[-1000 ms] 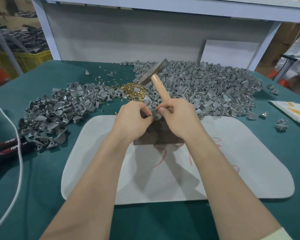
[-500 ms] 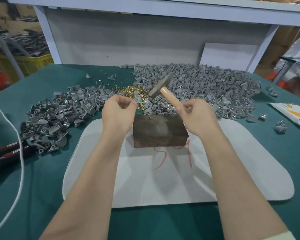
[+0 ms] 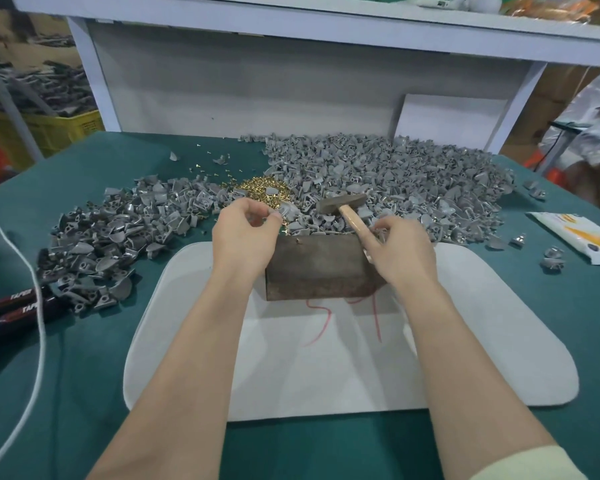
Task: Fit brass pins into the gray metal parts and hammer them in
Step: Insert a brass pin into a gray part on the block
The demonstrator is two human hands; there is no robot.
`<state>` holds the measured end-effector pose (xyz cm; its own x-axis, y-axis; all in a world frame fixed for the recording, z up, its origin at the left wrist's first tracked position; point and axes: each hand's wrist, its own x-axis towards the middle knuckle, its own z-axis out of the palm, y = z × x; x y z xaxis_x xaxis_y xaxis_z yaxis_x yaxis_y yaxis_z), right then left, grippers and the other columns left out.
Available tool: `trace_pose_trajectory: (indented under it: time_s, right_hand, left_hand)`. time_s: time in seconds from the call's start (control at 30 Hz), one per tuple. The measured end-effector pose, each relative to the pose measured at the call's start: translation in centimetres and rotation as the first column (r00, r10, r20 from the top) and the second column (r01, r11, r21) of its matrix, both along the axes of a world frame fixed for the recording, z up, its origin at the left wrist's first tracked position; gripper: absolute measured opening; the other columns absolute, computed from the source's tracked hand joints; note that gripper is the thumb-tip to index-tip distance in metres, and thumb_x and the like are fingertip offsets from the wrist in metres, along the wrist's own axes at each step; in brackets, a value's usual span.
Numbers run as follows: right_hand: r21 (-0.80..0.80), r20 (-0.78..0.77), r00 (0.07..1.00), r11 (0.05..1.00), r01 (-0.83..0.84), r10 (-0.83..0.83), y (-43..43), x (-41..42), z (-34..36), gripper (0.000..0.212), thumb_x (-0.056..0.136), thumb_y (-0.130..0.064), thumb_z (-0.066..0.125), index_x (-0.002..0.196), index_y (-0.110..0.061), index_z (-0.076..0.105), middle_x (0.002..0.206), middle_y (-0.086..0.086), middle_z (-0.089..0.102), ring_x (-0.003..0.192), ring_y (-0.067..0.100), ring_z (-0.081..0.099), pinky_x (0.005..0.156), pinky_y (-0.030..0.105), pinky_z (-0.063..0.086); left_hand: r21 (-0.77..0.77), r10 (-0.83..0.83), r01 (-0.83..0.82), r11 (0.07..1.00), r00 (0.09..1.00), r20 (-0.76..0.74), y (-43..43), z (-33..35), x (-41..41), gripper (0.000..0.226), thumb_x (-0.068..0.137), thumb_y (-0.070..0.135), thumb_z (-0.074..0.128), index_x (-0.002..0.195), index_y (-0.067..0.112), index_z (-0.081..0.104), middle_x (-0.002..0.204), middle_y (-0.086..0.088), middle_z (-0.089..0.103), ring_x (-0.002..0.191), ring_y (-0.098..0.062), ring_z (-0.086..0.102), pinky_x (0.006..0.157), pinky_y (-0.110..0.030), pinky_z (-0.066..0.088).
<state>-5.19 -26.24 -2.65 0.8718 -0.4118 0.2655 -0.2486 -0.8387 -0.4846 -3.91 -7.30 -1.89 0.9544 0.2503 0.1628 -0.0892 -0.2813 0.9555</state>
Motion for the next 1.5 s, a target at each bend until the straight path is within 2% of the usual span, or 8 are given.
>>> trace_pose_trajectory:
  time_s: [0.1, 0.2, 0.43, 0.63, 0.8, 0.97, 1.07, 1.5]
  right_hand:
    - [-0.052, 0.162, 0.962, 0.975, -0.215, 0.221, 3.0, 0.0, 1.5, 0.03, 0.09, -0.046, 0.056, 0.106, -0.025, 0.068, 0.107, 0.005, 0.058, 0.094, 0.024, 0.056, 0.08, 0.029, 0.041]
    - [-0.24, -0.009, 0.925, 0.897, -0.37, 0.379, 6.4, 0.5, 2.0, 0.029, 0.09, -0.045, 0.054, 0.102, -0.025, 0.071, 0.104, 0.006, 0.063, 0.095, 0.027, 0.059, 0.084, 0.033, 0.047]
    - [-0.201, -0.099, 0.913, 0.89, -0.409, 0.396, 7.2, 1.0, 2.0, 0.017, 0.091, -0.015, 0.054, 0.098, -0.013, 0.069, 0.1, 0.012, 0.067, 0.094, 0.03, 0.062, 0.077, 0.028, 0.047]
    - [-0.305, -0.162, 0.9, 0.847, -0.435, 0.404, 5.6, 0.8, 2.6, 0.01, 0.087, -0.009, 0.054, 0.079, -0.015, 0.055, 0.093, 0.013, 0.065, 0.091, 0.033, 0.06, 0.072, 0.03, 0.046]
    - [-0.313, -0.144, 0.906, 0.85, -0.424, 0.399, 5.0, 0.5, 2.0, 0.016, 0.089, -0.009, 0.05, 0.101, -0.011, 0.061, 0.106, 0.013, 0.064, 0.101, 0.031, 0.055, 0.084, 0.034, 0.043]
    - [0.019, 0.012, 0.934, 0.934, -0.356, 0.356, 3.7, 0.4, 1.9, 0.01, 0.094, -0.013, 0.049, 0.099, -0.015, 0.058, 0.104, 0.005, 0.062, 0.097, 0.022, 0.055, 0.083, 0.028, 0.04]
    - [0.254, 0.182, 0.907, 0.873, -0.417, 0.381, 2.8, -0.1, 1.9, 0.011, 0.094, -0.013, 0.05, 0.097, -0.02, 0.058, 0.087, -0.004, 0.06, 0.083, 0.013, 0.055, 0.075, 0.024, 0.043]
    - [0.248, 0.194, 0.859, 0.824, -0.51, 0.474, 3.5, -0.8, 0.8, 0.018, 0.084, -0.018, 0.068, 0.075, -0.033, 0.063, 0.092, 0.005, 0.063, 0.079, 0.011, 0.057, 0.078, 0.027, 0.045]
  left_hand:
    - [-0.005, 0.018, -0.018, 1.0, 1.0, 0.005, 0.0, 0.1, 0.1, 0.016, 0.085, 0.023, 0.065, 0.073, 0.027, 0.056, 0.091, 0.002, 0.065, 0.094, -0.016, 0.06, 0.085, -0.032, 0.049]
    - [0.008, -0.005, 0.005, 1.0, 1.0, 0.009, 0.0, 0.1, -0.1, 0.017, 0.085, 0.021, 0.065, 0.073, 0.027, 0.055, 0.09, 0.001, 0.065, 0.095, -0.018, 0.061, 0.091, -0.039, 0.05]
    - [0.065, -0.101, 0.1, 0.993, 0.995, 0.019, -0.2, 0.1, -0.5, 0.005, 0.086, 0.017, 0.065, 0.084, 0.019, 0.062, 0.095, -0.002, 0.067, 0.099, -0.019, 0.061, 0.093, -0.037, 0.048]
    - [0.261, -0.18, 0.167, 0.951, 0.983, 0.026, -0.7, -0.2, -0.8, 0.002, 0.087, 0.021, 0.064, 0.086, 0.021, 0.064, 0.097, 0.008, 0.064, 0.094, -0.008, 0.052, 0.075, -0.019, 0.032]
    - [0.319, -0.211, 0.199, 0.927, 0.977, 0.002, -0.9, -0.1, -1.2, 0.006, 0.087, 0.021, 0.064, 0.082, 0.023, 0.061, 0.098, 0.009, 0.062, 0.093, -0.008, 0.051, 0.071, -0.018, 0.029]
    - [0.412, -0.241, 0.245, 0.878, 0.969, -0.062, -1.2, -0.1, -1.4, 0.018, 0.085, 0.025, 0.066, 0.071, 0.03, 0.057, 0.107, 0.004, 0.065, 0.106, -0.018, 0.055, 0.084, -0.027, 0.04]
    - [0.473, -0.258, 0.272, 0.838, 0.961, -0.098, -1.4, -0.1, -1.4, 0.014, 0.085, 0.027, 0.065, 0.073, 0.031, 0.057, 0.103, 0.003, 0.065, 0.106, -0.021, 0.055, 0.091, -0.034, 0.044]
    - [0.423, -0.261, 0.272, 0.864, 0.961, -0.086, -1.6, -0.1, -1.5, 0.014, 0.083, 0.027, 0.066, 0.072, 0.03, 0.059, 0.097, 0.004, 0.065, 0.102, -0.023, 0.056, 0.086, -0.033, 0.047]
